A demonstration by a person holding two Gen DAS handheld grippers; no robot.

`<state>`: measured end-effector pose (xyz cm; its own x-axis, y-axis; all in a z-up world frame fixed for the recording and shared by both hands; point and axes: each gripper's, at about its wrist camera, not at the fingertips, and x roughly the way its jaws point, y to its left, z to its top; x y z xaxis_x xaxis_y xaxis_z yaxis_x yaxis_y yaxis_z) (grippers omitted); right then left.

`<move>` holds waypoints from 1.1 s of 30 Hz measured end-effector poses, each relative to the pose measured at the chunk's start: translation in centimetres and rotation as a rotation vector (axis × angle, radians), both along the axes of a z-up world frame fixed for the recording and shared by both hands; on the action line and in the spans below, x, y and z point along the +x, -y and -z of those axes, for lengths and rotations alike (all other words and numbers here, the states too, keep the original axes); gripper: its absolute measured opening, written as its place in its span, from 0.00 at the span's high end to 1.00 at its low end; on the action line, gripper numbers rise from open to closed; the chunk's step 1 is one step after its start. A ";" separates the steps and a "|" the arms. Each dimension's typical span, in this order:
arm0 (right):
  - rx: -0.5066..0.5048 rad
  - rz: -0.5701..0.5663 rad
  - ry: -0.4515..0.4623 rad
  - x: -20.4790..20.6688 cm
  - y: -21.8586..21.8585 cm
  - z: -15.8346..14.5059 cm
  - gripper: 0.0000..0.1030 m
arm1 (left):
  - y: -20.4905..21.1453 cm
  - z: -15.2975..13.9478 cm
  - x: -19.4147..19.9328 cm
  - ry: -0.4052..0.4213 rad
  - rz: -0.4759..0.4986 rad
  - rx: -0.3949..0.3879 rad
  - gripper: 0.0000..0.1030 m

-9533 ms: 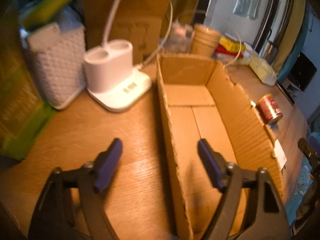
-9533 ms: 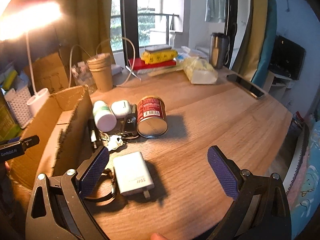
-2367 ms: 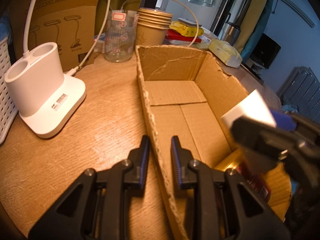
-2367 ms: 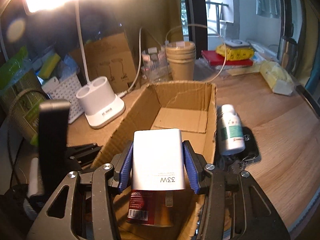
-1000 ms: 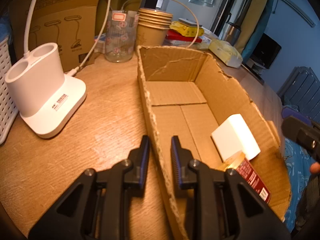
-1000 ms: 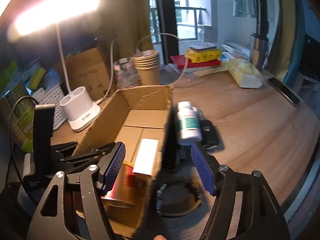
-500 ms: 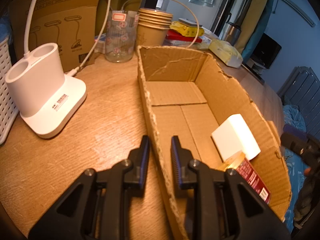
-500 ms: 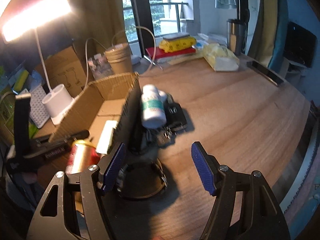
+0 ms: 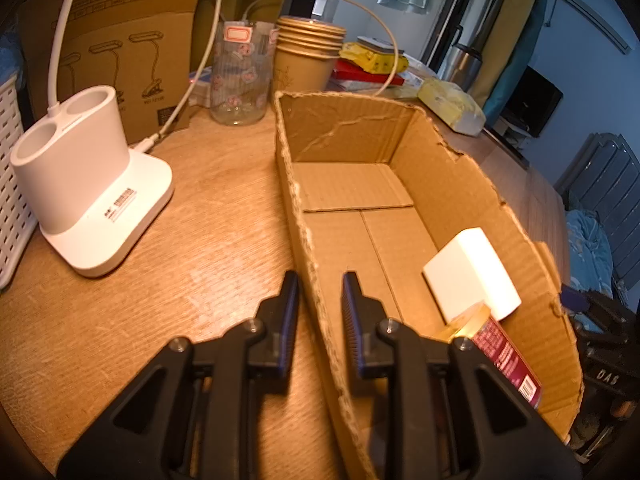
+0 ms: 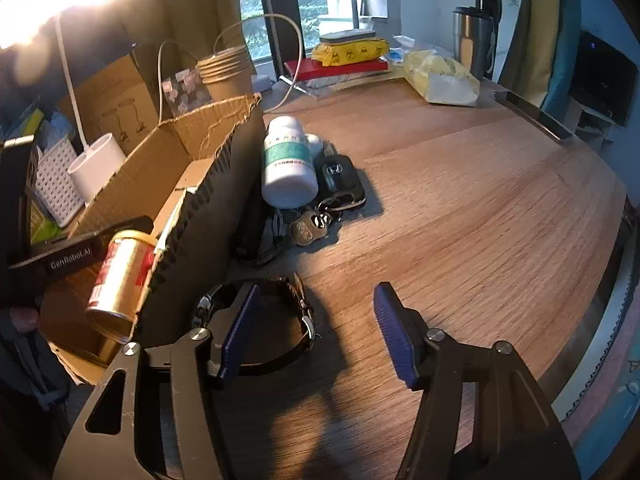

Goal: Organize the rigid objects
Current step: 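Move the right gripper to the wristwatch and grasp its strap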

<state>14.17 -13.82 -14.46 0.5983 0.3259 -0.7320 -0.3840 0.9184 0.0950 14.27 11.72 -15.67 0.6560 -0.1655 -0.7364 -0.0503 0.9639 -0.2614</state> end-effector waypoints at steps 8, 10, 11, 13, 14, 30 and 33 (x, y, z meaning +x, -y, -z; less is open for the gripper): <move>0.024 -0.083 -0.008 -0.7 -0.4 0.0 0.46 | 0.0 0.0 0.0 -0.001 0.004 0.000 0.77; 0.024 -0.112 -0.006 -1.1 -0.5 0.0 0.47 | -0.1 0.0 0.1 -0.002 0.008 0.001 0.77; 0.034 -0.137 -0.003 -1.4 -0.5 -0.1 0.47 | -0.1 0.0 0.1 -0.004 0.009 0.000 0.77; 0.040 -0.182 0.011 -2.0 -0.4 -0.3 0.47 | -0.1 0.1 0.1 -0.006 0.012 0.002 0.77; 0.036 -0.195 0.016 -2.3 -0.4 -0.4 0.47 | -0.1 0.1 0.2 -0.007 0.014 0.000 0.77; -0.053 -0.291 0.089 -3.4 -1.8 -0.2 0.47 | -0.1 0.1 0.3 -0.007 0.016 -0.001 0.77; -0.109 -0.226 0.103 -2.4 -1.8 0.1 0.47 | -0.1 0.1 0.3 -0.007 0.016 -0.001 0.77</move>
<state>11.76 -12.03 -14.60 0.5920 0.3825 -0.7094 -0.5833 0.8107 -0.0496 14.60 11.83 -15.81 0.6480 -0.1770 -0.7408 -0.0365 0.9643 -0.2624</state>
